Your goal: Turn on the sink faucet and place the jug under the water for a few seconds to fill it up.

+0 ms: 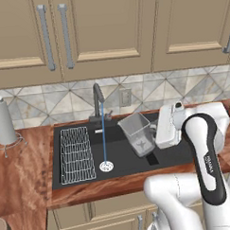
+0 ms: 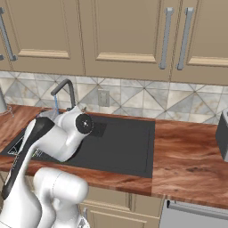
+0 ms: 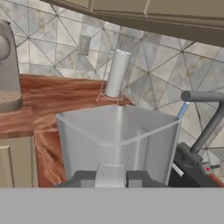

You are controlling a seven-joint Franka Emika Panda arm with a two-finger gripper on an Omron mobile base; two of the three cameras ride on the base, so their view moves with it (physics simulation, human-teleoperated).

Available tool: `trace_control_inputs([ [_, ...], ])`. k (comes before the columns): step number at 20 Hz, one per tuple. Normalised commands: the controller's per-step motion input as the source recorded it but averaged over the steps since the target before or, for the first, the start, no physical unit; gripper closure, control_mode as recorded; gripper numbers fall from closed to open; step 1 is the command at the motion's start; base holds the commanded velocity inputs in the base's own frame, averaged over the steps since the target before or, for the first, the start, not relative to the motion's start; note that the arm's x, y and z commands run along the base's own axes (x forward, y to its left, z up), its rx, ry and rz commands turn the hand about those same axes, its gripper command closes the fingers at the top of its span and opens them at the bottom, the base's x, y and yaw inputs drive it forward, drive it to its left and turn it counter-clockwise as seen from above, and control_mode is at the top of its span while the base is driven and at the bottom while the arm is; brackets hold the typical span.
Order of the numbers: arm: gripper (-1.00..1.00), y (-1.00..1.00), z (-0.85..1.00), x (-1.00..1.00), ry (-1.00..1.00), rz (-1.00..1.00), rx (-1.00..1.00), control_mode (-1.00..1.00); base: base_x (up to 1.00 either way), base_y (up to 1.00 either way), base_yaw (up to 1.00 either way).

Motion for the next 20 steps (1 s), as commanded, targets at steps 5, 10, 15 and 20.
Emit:
trace_control_inputs([
  [5,1.00,0.23,0.00,0.23,0.01,0.00,0.03,-1.00,0.00,0.00,0.00],
  [10,1.00,0.13,0.00,0.21,0.00,0.00,0.06,-1.00,0.00,0.00,0.00],
  [15,1.00,0.09,-0.02,0.22,0.00,0.00,0.09,-1.00,0.00,0.00,0.00],
  [20,1.00,0.08,-0.06,0.24,0.00,0.00,0.10,-1.00,0.00,0.00,0.00],
])
